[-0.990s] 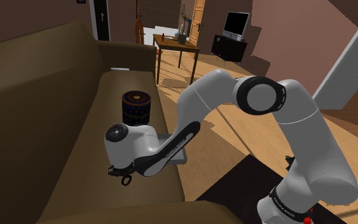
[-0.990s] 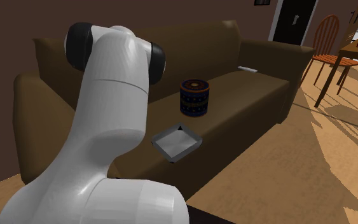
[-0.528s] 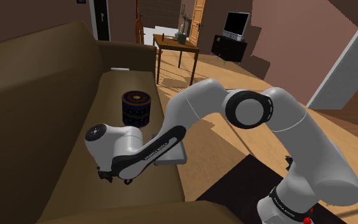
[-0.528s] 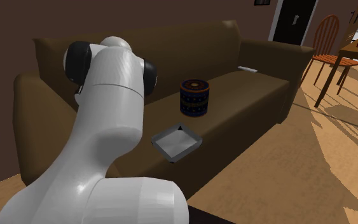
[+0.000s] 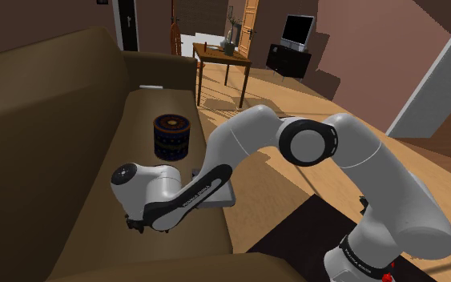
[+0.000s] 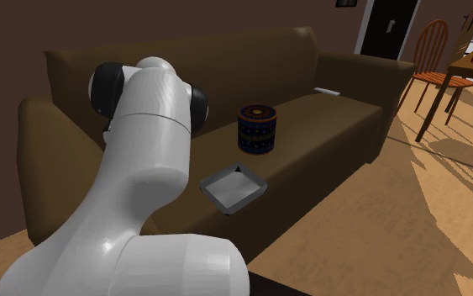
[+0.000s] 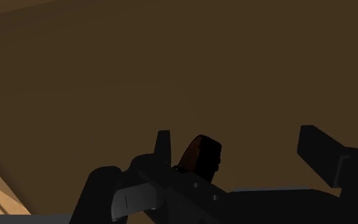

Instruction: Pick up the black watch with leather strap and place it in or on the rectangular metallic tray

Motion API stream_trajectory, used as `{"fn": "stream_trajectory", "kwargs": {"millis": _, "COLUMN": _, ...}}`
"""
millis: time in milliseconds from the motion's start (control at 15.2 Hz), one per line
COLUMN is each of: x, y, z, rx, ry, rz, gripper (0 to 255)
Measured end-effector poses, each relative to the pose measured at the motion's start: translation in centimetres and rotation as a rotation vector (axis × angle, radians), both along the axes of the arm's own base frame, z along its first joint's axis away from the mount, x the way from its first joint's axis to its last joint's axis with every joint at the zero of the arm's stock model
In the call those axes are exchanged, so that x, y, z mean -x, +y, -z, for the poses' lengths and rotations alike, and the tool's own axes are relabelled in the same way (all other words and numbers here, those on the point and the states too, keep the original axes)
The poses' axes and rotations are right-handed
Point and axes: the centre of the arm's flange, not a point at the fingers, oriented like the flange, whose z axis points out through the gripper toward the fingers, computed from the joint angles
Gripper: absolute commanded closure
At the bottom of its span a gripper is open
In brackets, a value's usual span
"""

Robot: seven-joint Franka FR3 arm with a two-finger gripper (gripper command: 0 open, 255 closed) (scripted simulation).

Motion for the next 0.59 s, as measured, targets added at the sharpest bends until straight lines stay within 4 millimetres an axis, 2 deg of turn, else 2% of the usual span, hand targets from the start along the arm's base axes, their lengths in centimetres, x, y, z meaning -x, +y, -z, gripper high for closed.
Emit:
{"fn": "stream_trajectory", "kwargs": {"millis": 198, "x": -0.01, "y": 0.0, "z": 0.03, "rx": 0.0, "ry": 0.0, "rz": 0.0, "gripper": 0}}
{"fn": "stream_trajectory", "kwargs": {"millis": 264, "x": -0.01, "y": 0.0, "z": 0.03, "rx": 0.0, "ry": 0.0, "rz": 0.0, "gripper": 255}}
{"fn": "stream_trajectory", "kwargs": {"millis": 594, "x": 0.0, "y": 0.01, "z": 0.01, "rx": 0.0, "ry": 0.0, "rz": 0.0, "gripper": 255}}
